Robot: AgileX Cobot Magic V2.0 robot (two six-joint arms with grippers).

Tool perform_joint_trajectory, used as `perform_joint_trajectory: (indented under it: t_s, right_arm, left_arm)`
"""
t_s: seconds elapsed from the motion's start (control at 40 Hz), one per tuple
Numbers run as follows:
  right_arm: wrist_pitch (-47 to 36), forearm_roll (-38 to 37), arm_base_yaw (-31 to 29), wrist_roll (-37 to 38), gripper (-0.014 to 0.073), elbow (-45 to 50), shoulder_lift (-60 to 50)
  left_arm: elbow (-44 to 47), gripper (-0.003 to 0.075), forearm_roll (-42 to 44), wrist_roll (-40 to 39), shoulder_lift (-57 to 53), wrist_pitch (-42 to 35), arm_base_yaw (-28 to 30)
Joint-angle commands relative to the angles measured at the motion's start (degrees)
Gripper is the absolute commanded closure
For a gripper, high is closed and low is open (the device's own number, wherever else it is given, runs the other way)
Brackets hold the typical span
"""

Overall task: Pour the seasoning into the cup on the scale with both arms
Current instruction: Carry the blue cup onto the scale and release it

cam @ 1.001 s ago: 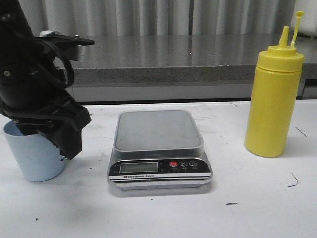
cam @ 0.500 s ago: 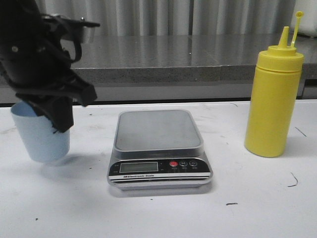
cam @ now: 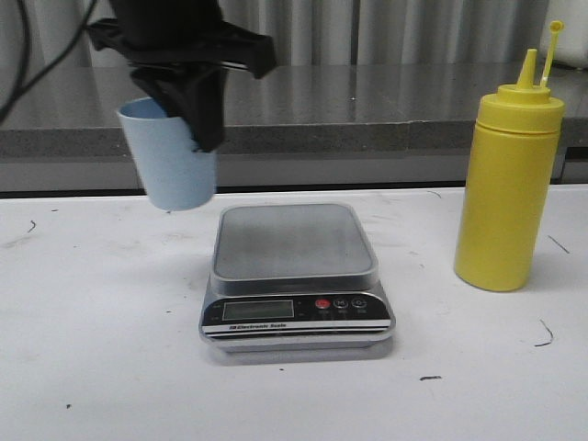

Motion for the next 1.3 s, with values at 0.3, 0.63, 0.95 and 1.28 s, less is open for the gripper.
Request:
perform_joint_trajectory:
  t_s: [0.3,0.63,0.95,1.28]
  right_arm:
    - [-4.47,-0.23,-0.09,0.18,-0.0029,-2.11,0.49]
    - [-4.47,-0.23,-0.09,0.18,-0.0029,-2.11,0.49]
    - [-4.47,-0.23,-0.09,0.18,-0.0029,-2.11,0.49]
    - [-4.47,-0.23,-0.09,0.18,-0.0029,-2.11,0.49]
  left_arm:
    - [-12.12,0.0740,-0.64,0.36,6.90,-0.25,-6.53]
    - [-12.62,0.0737,-0.86,0.77,7.49,-1.27,-6.53]
    - [-12.62,0.0545,-1.95,0.90,8.03,-2.06,-6.53]
    - [-13.09,0.0181,-1.95,1.45,8.03,-0.51,-6.53]
